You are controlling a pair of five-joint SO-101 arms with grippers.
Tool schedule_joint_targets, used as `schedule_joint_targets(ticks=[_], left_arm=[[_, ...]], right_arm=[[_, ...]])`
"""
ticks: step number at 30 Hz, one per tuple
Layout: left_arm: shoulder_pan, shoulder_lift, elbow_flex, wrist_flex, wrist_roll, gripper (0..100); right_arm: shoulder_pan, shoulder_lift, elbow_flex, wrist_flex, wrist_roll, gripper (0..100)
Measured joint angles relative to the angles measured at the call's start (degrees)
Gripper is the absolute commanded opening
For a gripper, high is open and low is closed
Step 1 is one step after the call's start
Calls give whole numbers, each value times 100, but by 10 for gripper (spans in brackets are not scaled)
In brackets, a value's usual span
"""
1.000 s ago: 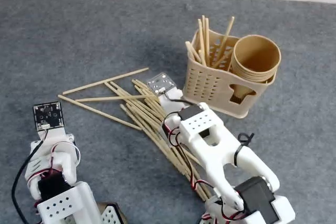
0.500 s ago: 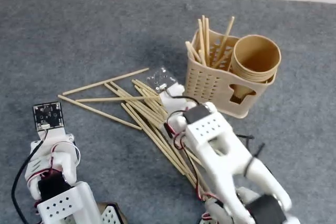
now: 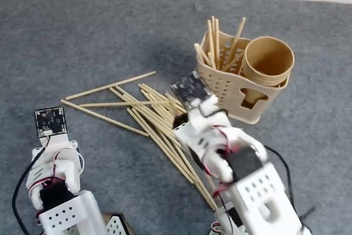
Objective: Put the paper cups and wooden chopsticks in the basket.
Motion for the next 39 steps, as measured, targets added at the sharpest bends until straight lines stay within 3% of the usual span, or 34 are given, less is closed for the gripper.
schedule_joint_targets(ticks=[10, 18, 39], left_arm=[[167, 0, 53, 0, 0, 109], [211, 0, 53, -18, 0, 109], [211, 0, 53, -18, 0, 109]], right_arm=[[0, -1741, -9, -9, 0, 5], [26, -2338, -229, -642, 0, 5], [1987, -1925, -211, -4958, 0, 5]])
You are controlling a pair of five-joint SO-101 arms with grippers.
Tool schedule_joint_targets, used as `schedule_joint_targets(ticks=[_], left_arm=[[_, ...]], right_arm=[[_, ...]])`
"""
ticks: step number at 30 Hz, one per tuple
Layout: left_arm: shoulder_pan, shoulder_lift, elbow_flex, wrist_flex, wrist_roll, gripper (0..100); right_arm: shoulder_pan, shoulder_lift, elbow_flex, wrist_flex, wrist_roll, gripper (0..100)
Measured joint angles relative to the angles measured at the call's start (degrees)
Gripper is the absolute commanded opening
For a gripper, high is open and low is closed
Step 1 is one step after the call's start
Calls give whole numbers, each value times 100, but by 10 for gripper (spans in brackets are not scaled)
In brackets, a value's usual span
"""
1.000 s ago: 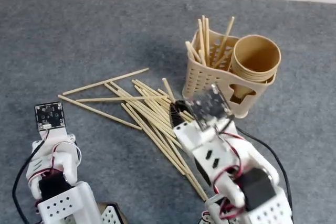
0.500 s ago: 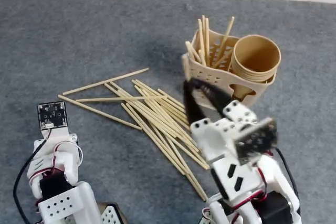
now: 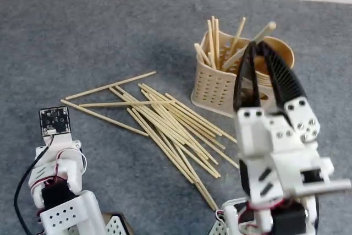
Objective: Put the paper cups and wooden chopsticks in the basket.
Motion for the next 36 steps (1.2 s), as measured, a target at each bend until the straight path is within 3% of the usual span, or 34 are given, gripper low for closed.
schedule_joint_targets(ticks=[14, 18, 23, 29, 36], left_arm=[[0, 0, 0, 0, 0, 109], [0, 0, 0, 0, 0, 109], [0, 0, 0, 0, 0, 109], [0, 0, 0, 0, 0, 109], [0, 0, 0, 0, 0, 109]], right_arm=[[290, 2022, 985, -888, 0, 18], [290, 2259, 1090, -888, 0, 146], [299, 2259, 1046, 62, -721, 178], [281, 1925, 185, 1776, -879, 178], [-510, 1442, -527, 3446, -888, 177]])
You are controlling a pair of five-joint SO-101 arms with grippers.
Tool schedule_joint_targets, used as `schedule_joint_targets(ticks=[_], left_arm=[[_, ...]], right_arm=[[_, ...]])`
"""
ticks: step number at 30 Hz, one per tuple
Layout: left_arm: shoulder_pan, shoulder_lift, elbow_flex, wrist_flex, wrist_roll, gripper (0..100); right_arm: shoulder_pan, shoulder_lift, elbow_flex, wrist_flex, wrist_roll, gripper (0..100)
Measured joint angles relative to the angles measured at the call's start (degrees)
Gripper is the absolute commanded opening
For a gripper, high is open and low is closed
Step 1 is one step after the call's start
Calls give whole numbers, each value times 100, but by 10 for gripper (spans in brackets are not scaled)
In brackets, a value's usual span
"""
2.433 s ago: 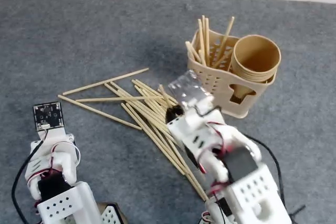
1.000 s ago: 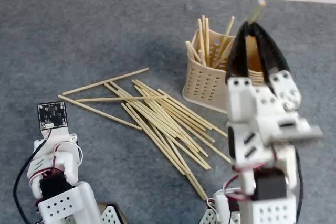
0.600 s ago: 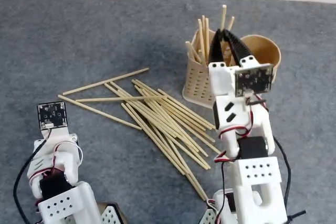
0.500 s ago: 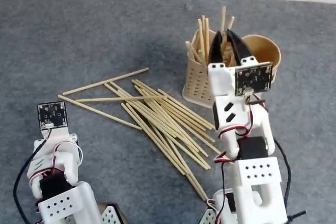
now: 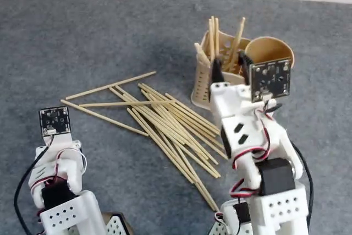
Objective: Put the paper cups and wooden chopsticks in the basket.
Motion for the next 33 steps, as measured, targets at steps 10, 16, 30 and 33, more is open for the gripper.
schedule_joint_targets(ticks=[10, 16, 30, 33], left_arm=[[0, 0, 0, 0, 0, 109], [0, 0, 0, 0, 0, 109], [0, 0, 0, 0, 0, 109], [0, 0, 0, 0, 0, 109]], right_arm=[[-1380, -18, -26, 1662, 246, 177], [-2215, -18, 18, 2391, 246, 177], [-2743, -18, 1407, 2040, 264, 120], [-2743, -18, 1407, 2031, 264, 120]])
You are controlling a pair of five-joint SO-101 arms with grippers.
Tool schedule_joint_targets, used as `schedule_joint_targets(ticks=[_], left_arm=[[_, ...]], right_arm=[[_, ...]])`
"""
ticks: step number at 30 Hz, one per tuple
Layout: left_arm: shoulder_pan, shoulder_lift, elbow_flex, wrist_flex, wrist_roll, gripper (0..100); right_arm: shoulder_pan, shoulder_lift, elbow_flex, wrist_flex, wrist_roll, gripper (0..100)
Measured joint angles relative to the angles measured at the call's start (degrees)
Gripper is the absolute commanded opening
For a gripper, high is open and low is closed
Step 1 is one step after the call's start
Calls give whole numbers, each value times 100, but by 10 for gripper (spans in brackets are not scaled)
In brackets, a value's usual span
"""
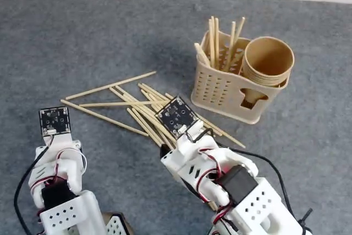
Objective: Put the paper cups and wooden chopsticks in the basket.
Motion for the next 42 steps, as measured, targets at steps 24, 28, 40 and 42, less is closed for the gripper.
schedule_joint_targets(ticks=[24, 28, 40, 42], left_arm=[[0, 0, 0, 0, 0, 109], [0, 0, 0, 0, 0, 109], [0, 0, 0, 0, 0, 109], [0, 0, 0, 0, 0, 109]], right_arm=[[431, 4018, -97, -1653, 0, 120], [510, 4615, -413, -1670, 0, 118], [545, 5231, -765, -1670, 0, 25], [545, 5231, -765, -1670, 211, 13]])
